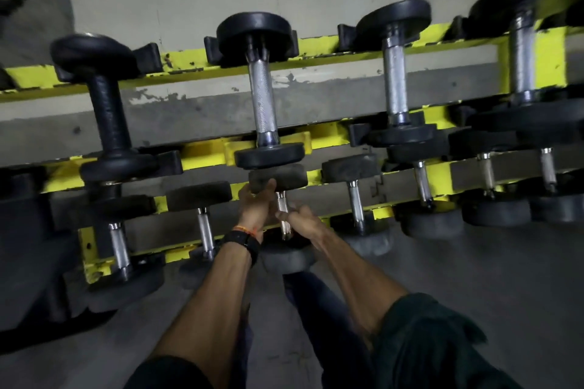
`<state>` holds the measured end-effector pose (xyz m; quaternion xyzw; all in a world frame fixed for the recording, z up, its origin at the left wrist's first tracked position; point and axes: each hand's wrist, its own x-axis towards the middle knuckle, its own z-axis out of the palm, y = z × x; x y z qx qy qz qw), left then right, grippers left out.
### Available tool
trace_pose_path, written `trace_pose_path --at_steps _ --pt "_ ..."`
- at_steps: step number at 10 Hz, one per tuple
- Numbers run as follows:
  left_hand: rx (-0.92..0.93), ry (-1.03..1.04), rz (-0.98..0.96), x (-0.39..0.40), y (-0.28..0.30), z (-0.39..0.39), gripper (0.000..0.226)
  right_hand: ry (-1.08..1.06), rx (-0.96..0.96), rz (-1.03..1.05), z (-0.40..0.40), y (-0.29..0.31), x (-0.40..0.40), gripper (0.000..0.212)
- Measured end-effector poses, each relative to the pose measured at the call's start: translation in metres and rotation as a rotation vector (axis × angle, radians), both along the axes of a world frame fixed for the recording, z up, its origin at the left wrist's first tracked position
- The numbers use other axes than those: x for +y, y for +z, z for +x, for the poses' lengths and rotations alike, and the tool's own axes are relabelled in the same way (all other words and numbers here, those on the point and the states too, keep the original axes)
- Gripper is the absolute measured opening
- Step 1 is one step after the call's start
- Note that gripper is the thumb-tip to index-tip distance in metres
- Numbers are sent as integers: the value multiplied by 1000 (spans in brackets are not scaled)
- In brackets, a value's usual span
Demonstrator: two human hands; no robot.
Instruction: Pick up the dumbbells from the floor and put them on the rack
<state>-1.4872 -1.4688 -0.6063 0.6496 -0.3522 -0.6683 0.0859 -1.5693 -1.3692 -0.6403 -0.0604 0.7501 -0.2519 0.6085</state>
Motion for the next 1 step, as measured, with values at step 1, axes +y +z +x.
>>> trace_pose_path --at_steps 1 --pt "61 -47 53 13 66 12 7 -25 72 -74 -9 57 18 40"
